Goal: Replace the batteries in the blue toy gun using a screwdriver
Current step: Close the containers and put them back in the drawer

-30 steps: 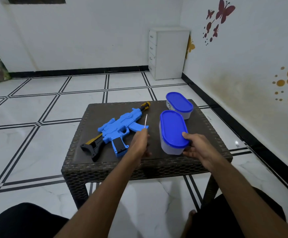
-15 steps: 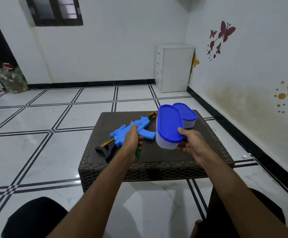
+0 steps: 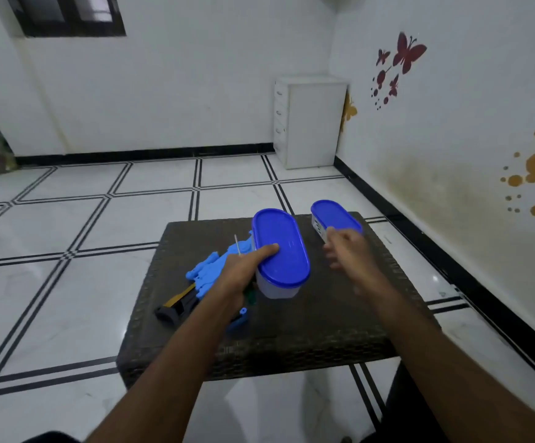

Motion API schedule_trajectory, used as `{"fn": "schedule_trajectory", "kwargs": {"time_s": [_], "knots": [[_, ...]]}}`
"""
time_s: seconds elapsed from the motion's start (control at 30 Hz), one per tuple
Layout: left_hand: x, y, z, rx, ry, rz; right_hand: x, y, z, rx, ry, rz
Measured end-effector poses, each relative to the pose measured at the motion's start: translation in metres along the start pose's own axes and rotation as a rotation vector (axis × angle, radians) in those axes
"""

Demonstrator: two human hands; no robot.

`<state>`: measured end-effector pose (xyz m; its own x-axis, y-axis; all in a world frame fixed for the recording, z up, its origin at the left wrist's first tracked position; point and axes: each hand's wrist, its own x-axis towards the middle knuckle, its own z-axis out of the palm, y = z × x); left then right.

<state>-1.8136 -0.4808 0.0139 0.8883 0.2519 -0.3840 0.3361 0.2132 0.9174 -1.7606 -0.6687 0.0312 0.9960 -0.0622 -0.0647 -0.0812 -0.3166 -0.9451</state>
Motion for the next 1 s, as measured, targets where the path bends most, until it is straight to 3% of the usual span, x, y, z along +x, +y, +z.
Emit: {"fn": "schedule_trajectory", "kwargs": {"time_s": [0.07, 0.13, 0.27, 0.37, 0.47, 0.63, 0.77, 1.0], "knots": [[0.036, 0.001, 0.000, 0.017, -0.024, -0.018, 0.060, 0.006, -0.001, -0.310, 0.201, -0.102], [0.064, 0.005, 0.000, 0.021, -0.041, -0.017, 0.110, 0.009, -0.004, -0.571, 0.265, -0.132], [0.123, 0.022, 0.003, 0.051, -0.037, -0.071, 0.194, 0.018, -0.005, -0.712, 0.045, 0.173], [0.144, 0.033, 0.005, 0.084, -0.058, -0.078, 0.212, 0.030, -0.004, -0.590, -0.096, 0.308], [0.144, 0.047, 0.006, 0.113, -0.060, -0.119, 0.207, 0.035, 0.000, -0.330, -0.091, 0.427], [0.114, 0.071, -0.006, 0.125, 0.008, -0.231, 0.186, 0.039, 0.006, -0.205, -0.039, 0.520], [0.073, 0.104, -0.034, 0.035, 0.061, -0.365, 0.137, -0.008, 0.009, -0.086, 0.041, 0.564], [-0.008, 0.232, -0.090, 0.015, 0.057, -0.390, 0.040, -0.173, -0.004, 0.310, -0.095, 0.566]]}}
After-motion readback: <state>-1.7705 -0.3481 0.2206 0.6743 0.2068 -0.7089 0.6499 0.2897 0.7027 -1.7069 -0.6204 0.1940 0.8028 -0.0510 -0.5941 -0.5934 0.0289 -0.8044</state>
